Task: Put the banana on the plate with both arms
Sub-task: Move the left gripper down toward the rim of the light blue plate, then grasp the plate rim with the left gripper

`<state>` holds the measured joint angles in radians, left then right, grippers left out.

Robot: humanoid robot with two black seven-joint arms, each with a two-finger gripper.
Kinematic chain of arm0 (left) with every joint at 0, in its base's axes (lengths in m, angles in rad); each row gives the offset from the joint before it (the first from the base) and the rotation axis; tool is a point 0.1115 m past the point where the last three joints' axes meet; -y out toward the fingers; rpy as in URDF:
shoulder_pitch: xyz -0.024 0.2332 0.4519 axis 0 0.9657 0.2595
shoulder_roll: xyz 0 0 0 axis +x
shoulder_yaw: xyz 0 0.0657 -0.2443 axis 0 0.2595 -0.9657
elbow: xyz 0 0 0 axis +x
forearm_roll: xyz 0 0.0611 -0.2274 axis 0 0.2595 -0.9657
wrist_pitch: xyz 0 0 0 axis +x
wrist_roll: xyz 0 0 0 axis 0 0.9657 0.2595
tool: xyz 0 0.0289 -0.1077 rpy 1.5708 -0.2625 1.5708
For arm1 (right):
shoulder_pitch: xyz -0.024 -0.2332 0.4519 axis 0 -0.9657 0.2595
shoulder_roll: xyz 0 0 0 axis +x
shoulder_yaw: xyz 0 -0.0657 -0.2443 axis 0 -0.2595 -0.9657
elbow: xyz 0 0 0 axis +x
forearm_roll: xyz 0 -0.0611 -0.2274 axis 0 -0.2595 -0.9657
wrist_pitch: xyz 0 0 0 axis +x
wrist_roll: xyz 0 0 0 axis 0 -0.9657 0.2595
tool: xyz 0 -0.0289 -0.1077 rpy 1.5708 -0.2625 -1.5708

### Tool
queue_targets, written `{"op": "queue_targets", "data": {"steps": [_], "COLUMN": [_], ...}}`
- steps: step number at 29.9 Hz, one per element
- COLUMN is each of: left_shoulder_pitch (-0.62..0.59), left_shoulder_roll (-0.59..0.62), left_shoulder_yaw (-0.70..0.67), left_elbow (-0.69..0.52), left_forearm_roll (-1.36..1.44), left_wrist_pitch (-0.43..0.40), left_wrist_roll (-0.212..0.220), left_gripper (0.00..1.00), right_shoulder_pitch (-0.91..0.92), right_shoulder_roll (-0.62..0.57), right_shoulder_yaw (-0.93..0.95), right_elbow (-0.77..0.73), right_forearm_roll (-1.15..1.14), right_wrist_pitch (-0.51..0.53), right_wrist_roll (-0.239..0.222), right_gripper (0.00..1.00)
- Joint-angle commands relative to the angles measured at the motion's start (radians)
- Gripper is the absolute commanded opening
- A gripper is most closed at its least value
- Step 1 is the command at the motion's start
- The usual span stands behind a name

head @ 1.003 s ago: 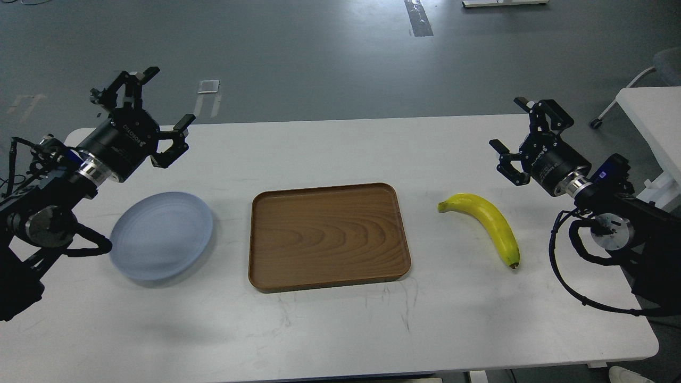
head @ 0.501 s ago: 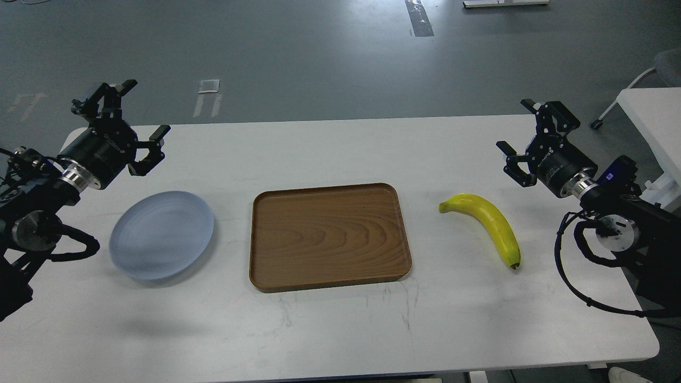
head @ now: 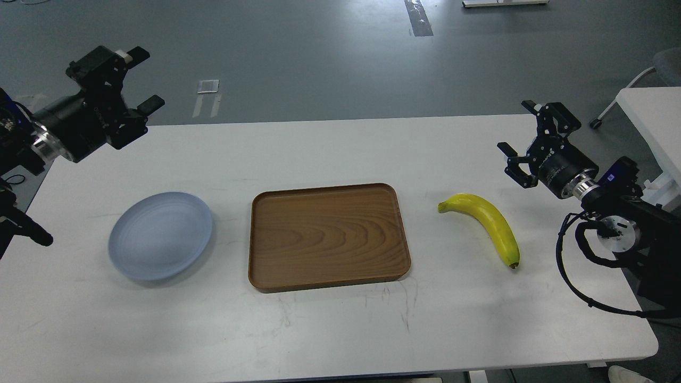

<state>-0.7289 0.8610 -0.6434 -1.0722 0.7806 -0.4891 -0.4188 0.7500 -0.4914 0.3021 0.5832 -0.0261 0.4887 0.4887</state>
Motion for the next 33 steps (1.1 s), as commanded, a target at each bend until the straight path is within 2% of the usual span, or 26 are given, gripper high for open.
{"op": "queue_targets", "data": {"steps": [1,4,5,8,10,12,13,17,25,33], "left_shoulder_pitch": [0.0,0.014,0.019,0.028,0.029,0.029,0.029,0.031,0.029,0.029], "left_shoulder_roll": [0.07,0.107,0.108,0.113,0.113,0.112,0.109,0.079,-0.017,-0.042], "left_shoulder_yaw": [0.005,0.01,0.021,0.083,0.152,0.23,0.243,0.307,0.324,0.415], "left_elbow": [-0.07,-0.098,-0.092,-0.075,-0.045,-0.002,0.018,0.116,0.32,0.376], "left_forearm_roll": [0.214,0.492,0.605,0.773,0.83,0.835,0.835,0.829,0.816,0.737], "left_wrist_pitch": [0.0,0.0,0.0,0.006,0.076,0.142,0.15,0.162,0.181,0.184], "left_wrist_roll": [-0.002,-0.023,-0.046,-0.07,-0.07,-0.07,-0.07,-0.07,-0.069,-0.046], "left_gripper": [1.0,1.0,1.0,1.0,1.0,1.0,1.0,1.0,1.0,0.96], "right_shoulder_pitch": [-0.004,-0.006,-0.006,-0.008,-0.008,-0.011,-0.014,-0.023,-0.032,-0.038], "right_shoulder_roll": [0.004,0.007,0.007,0.007,0.004,0.001,0.001,-0.001,-0.004,-0.004], "right_shoulder_yaw": [0.0,0.0,0.0,0.0,0.0,0.0,0.0,0.002,0.002,0.003], "right_elbow": [0.001,0.001,0.001,0.001,0.001,0.001,0.003,0.006,0.007,0.007], "right_forearm_roll": [0.0,0.0,0.0,0.0,0.0,0.0,0.0,0.0,0.0,0.0], "right_wrist_pitch": [0.0,0.0,0.0,0.0,0.0,0.0,0.0,0.0,0.0,0.0], "right_wrist_roll": [0.0,0.0,0.0,0.0,0.0,0.0,0.0,0.0,0.0,0.0], "right_gripper": [1.0,1.0,1.0,1.0,1.0,1.0,1.0,1.0,1.0,1.0]}}
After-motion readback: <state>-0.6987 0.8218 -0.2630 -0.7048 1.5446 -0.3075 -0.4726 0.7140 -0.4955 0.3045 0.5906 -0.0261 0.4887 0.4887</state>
